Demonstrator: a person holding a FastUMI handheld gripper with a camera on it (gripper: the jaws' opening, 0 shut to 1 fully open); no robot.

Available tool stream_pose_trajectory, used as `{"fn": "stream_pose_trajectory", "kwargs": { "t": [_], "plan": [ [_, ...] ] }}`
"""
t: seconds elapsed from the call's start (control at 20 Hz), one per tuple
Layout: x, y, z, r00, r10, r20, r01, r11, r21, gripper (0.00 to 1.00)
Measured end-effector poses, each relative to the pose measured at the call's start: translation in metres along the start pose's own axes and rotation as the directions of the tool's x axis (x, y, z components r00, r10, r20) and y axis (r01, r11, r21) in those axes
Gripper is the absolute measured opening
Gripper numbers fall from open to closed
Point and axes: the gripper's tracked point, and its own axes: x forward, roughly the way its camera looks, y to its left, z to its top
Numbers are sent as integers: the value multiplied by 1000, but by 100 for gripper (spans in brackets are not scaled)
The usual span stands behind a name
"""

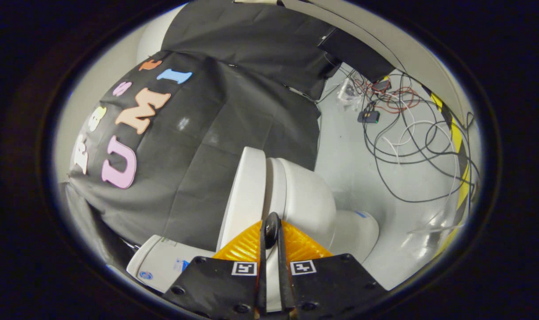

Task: Open the toilet lid.

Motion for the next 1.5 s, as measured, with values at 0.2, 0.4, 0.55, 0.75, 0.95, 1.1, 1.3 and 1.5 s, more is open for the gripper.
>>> {"fn": "stream_pose_trajectory", "kwargs": {
  "t": [0.2,0.4,0.55,0.75,0.95,1.1,1.3,1.5],
  "plan": [
    [-4,9,2,1000,24,16,-23,997,-69,13],
    [-9,27,10,998,40,48,-32,989,-146,13],
    [-13,52,17,995,65,71,-50,980,-195,13],
    [-20,76,21,993,82,82,-57,962,-267,13],
    [-31,116,23,988,125,94,-86,936,-341,13],
    [-39,152,19,981,165,101,-111,909,-402,13],
    [-47,175,11,984,158,85,-96,865,-493,13],
    [-51,188,7,983,179,49,-120,814,-568,13]
  ]
}}
